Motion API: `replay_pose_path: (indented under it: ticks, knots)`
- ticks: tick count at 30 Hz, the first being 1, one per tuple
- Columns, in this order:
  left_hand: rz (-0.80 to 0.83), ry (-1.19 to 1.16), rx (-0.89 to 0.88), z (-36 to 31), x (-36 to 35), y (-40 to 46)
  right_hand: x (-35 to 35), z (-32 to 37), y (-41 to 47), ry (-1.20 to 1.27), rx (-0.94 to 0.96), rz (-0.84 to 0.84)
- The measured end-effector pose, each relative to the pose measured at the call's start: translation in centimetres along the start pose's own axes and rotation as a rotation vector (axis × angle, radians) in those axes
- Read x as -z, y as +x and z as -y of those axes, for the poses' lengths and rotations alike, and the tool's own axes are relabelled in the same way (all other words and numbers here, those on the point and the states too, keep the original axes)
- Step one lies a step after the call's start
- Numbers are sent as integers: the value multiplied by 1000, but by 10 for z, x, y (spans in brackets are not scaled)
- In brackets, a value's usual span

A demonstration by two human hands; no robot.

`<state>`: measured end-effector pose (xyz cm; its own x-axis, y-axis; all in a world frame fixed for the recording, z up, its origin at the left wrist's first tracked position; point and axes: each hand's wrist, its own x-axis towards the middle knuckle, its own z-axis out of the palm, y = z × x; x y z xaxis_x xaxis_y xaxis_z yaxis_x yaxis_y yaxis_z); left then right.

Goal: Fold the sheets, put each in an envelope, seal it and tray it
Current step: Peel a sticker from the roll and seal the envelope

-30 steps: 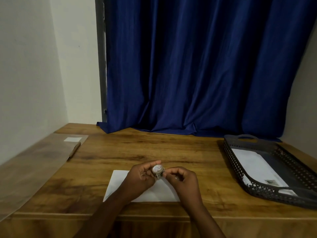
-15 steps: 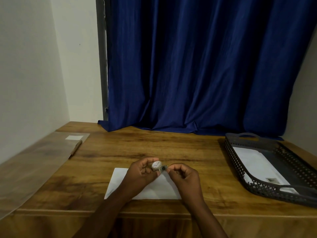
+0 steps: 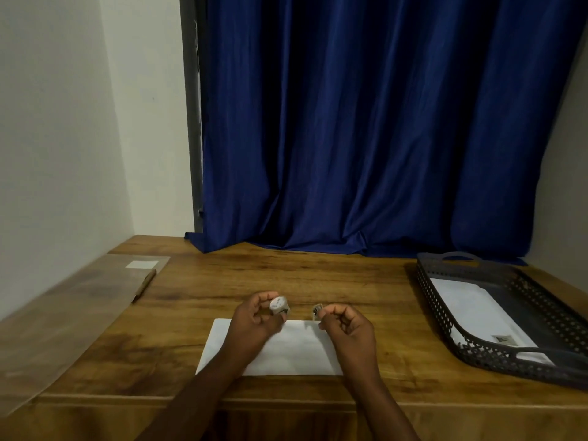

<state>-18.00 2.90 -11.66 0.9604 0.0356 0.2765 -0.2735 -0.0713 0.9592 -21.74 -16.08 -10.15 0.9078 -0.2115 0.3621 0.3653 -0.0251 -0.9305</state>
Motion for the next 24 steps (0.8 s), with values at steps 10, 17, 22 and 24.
replay_pose_path:
  ticks: [10,17,22,24]
  knots:
    - [-121,688,-154,-1,16,30,1,-1,2,-67,-8,35]
    - [-115,957,-172,13,30,37,1,-3,1,-87,-22,32]
    - [-94,1009,-348,-11,-1,6,3,3,5,218,-115,-107]
    - [81,1009,-371,-20,-23,-14,6,9,7,416,-215,-127]
